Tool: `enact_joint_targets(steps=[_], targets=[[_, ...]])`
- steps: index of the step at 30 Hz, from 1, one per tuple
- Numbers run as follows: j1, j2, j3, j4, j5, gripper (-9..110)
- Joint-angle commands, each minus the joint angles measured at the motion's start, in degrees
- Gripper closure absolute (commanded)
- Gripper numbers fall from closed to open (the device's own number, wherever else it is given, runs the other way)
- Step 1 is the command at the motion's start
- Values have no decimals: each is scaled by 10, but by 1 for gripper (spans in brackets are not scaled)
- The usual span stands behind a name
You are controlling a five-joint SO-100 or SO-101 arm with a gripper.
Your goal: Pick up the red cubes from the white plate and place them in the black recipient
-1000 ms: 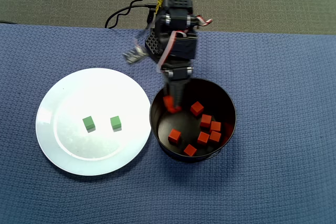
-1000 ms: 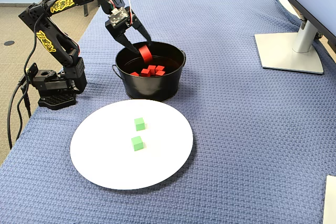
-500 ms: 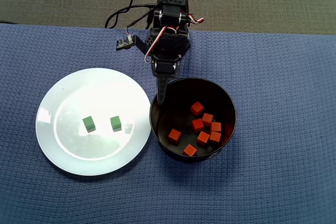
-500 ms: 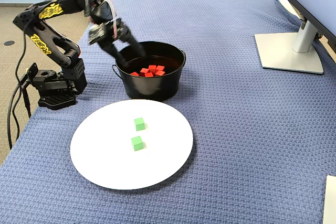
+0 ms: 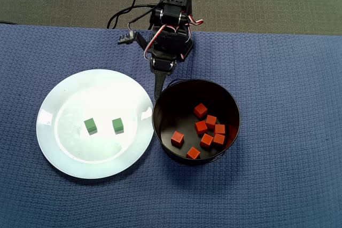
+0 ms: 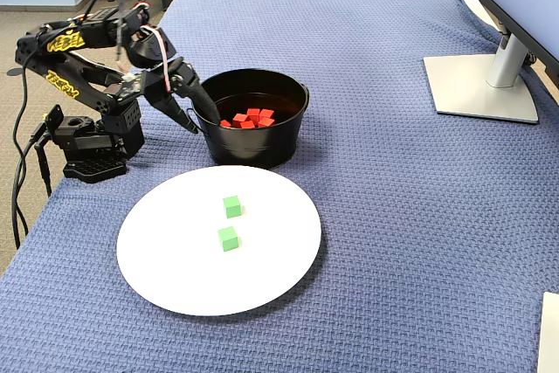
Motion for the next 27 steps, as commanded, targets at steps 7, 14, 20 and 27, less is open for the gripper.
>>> enact_joint_targets(steps=[7, 14, 20, 27], targets=[[76, 4, -83, 62, 8, 88], [203, 8, 1, -26, -40, 87], [174, 24, 96, -65, -41, 87], [69, 84, 156, -40, -5, 88]])
